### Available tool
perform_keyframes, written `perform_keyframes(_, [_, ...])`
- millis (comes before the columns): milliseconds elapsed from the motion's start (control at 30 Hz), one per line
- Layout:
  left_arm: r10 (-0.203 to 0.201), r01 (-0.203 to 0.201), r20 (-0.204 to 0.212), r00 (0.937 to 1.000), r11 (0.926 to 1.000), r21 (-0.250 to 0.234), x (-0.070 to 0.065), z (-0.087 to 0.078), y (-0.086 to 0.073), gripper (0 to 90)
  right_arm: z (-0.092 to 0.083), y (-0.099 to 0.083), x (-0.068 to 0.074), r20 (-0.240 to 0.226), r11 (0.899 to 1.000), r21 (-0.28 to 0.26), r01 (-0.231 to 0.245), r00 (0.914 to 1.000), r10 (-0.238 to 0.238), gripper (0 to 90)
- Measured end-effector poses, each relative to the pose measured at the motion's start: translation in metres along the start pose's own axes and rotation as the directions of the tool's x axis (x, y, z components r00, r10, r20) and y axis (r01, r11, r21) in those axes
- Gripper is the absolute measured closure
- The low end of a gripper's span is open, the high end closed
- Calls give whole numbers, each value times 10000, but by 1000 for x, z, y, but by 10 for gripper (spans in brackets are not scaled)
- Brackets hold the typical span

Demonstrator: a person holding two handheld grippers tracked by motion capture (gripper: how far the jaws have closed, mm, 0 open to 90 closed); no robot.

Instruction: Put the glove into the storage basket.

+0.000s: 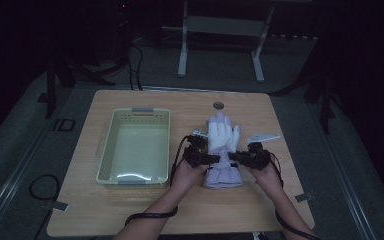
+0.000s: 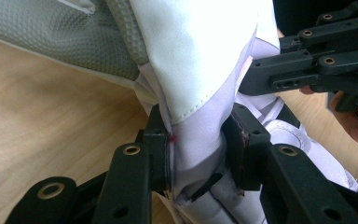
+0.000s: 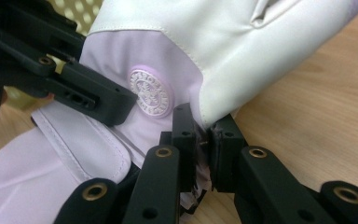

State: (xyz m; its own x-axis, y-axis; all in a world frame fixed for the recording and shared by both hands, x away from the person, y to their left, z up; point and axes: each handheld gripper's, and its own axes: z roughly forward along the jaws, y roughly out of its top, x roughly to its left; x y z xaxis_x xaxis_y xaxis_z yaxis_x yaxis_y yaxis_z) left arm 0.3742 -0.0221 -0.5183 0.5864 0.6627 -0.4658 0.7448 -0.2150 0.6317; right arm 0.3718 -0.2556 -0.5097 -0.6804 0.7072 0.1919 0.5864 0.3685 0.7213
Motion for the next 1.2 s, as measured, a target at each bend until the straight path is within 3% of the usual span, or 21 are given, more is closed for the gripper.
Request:
perform_keyframes(167, [198, -200, -113, 9997, 9996, -194, -9, -16, 10, 649, -12, 13, 9, 226, 9995, -272, 184, 9996, -178, 825])
perform_keyframes(333, [549, -555, -277, 9981, 9982, -245, -16, -37, 19, 651, -23, 23, 18, 26, 9964, -809, 247, 9997, -246, 825])
perform_keyframes(533, [482, -494, -309, 9984, 9980, -383, -17, -61, 28, 648, -28, 36, 29, -52, 9934, -1095, 344, 9994, -351, 825])
perform_keyframes(633, [674, -694, -439, 9968, 9966, -454, -17, -73, 31, 647, -30, 48, 38, -121, 9909, -1313, 302, 9994, -320, 825])
perform_keyframes(967, [587, -639, -739, 9955, 9955, -705, -7, -109, 32, 648, -24, 74, 63, -64, 9883, -1385, 632, 9979, -647, 825])
perform_keyframes(1000, [539, -603, -850, 9949, 9954, -751, -2, -116, 31, 648, -17, 82, 71, -147, 9875, -1374, 768, 9967, -796, 825])
perform_keyframes(1200, [461, -556, -1092, 9929, 9948, -858, 9, -136, 27, 650, -4, 95, 84, -299, 9856, -1435, 899, 9950, -951, 824])
